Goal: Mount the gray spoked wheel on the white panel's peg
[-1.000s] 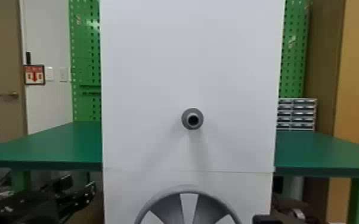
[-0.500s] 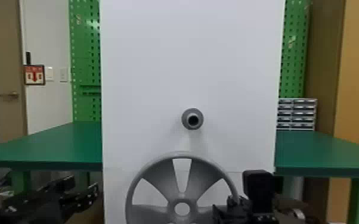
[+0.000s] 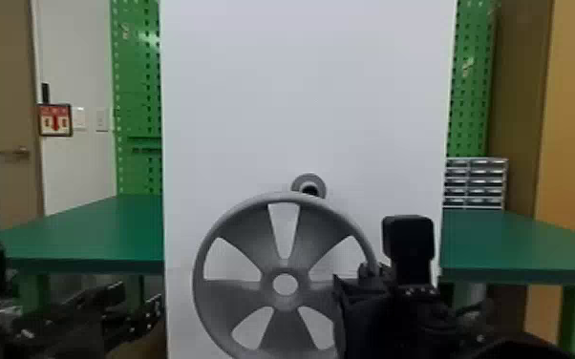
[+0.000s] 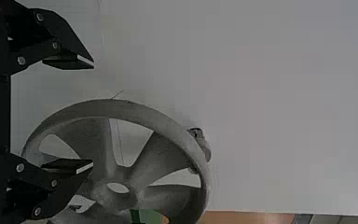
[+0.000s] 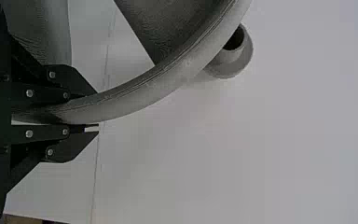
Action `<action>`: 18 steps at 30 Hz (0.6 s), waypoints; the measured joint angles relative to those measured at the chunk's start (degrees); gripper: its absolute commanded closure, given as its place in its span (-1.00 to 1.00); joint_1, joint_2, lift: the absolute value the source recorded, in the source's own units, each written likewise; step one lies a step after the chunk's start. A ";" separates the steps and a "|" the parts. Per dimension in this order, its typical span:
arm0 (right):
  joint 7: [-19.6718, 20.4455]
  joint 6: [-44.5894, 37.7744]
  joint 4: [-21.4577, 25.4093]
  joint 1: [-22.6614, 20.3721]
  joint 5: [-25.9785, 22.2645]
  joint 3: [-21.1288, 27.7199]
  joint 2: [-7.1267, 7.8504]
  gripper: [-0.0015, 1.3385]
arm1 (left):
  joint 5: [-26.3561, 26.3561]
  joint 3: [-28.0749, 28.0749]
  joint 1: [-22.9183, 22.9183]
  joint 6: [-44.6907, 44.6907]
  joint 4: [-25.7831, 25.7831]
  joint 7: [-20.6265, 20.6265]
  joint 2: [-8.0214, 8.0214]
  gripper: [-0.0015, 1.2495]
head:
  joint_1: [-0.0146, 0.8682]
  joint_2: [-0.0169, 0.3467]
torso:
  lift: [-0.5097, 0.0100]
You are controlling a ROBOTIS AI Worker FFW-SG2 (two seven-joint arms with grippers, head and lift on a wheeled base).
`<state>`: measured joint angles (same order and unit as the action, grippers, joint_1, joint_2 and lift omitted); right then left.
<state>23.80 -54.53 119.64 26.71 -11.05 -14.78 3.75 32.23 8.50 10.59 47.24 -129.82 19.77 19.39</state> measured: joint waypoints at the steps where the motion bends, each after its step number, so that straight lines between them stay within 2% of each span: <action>1: 0.17 -0.16 0.09 0.32 -0.08 -0.04 0.01 0.75 | 0.00 -0.06 0.04 0.01 0.03 0.00 0.01 -0.21 | -0.71 -0.95 | -0.83; 11: 4.84 -2.74 1.82 4.94 -4.04 0.20 -0.20 0.75 | -0.16 -0.93 0.58 0.23 0.43 0.00 0.12 -0.21 | -0.71 -0.95 | -0.83; 18: 5.91 -5.16 2.80 7.95 -8.21 1.27 -0.07 0.75 | -0.31 -1.43 0.92 0.48 0.59 0.00 0.21 -0.21 | -0.71 -0.95 | -0.82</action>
<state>29.71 -59.70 122.44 34.67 -19.26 -13.51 3.67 31.91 7.06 11.50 47.72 -129.23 19.77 19.60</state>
